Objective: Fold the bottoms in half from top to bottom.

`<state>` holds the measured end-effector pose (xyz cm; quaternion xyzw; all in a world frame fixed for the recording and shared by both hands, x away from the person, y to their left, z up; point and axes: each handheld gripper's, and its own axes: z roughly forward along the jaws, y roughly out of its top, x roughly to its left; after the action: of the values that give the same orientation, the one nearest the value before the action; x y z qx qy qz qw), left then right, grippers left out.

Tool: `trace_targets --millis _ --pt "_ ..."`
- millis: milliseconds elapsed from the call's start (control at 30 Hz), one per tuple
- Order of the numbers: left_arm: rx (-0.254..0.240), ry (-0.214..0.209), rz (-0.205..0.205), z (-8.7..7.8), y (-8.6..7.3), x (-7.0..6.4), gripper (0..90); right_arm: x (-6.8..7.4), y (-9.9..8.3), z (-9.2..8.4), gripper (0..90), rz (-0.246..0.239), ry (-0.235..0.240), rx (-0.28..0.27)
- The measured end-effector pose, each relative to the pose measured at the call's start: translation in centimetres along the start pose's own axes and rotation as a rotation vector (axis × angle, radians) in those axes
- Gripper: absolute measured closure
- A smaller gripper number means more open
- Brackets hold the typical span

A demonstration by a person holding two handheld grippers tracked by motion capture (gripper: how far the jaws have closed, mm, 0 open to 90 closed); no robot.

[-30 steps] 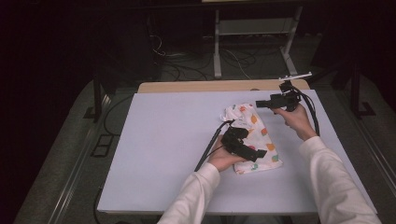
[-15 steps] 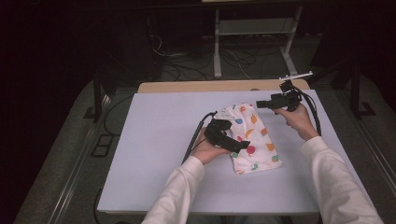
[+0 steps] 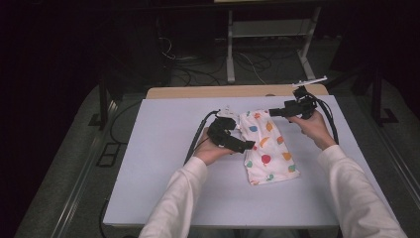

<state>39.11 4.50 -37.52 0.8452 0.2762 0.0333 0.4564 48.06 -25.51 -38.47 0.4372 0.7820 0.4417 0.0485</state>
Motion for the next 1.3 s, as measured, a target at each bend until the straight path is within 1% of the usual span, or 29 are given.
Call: trace_targets --millis 133,200,300,400,567,700,867,1033,1100,1200,1300 --pt "-0.001 0.004 -0.027 -0.1 0.0 1.0 0.0 0.2 -0.1 0.3 0.0 -0.014 -0.004 0.015" --pt "0.003 0.006 -0.031 -0.2 0.0 1.6 0.0 0.2 0.0 0.3 0.0 -0.014 -0.003 0.017" --pt "-0.003 0.009 -0.051 -0.3 0.0 2.4 0.0 0.3 0.0 0.3 0.0 -0.016 -0.001 0.014" --pt "0.008 0.012 -0.057 -0.5 0.1 3.2 0.0 0.3 0.0 0.2 0.0 -0.016 0.001 0.012" --pt "-0.021 0.011 -0.075 -0.8 0.2 4.5 0.0 0.3 0.1 0.1 0.0 -0.015 0.004 0.010" --pt "-0.030 0.031 -0.100 -0.9 0.4 5.7 0.0 0.1 0.1 0.3 0.0 -0.007 0.009 0.020" --pt "-0.034 0.054 -0.127 -0.5 0.7 6.9 0.0 -0.3 0.5 0.4 0.0 0.009 0.013 0.020" --pt "-0.033 0.058 -0.154 0.1 0.7 8.0 0.0 -0.5 0.7 0.3 0.0 0.013 0.018 0.010" --pt "-0.031 0.063 -0.158 0.5 0.7 8.4 0.0 -0.6 0.7 0.3 0.0 0.012 0.019 0.004" --pt "-0.053 0.065 -0.178 0.9 0.5 9.1 0.0 -0.8 0.6 0.4 0.0 0.017 0.017 0.001" --pt "-0.067 0.069 -0.205 1.2 0.2 9.7 0.0 -1.3 0.5 0.5 0.0 0.038 0.016 -0.005"
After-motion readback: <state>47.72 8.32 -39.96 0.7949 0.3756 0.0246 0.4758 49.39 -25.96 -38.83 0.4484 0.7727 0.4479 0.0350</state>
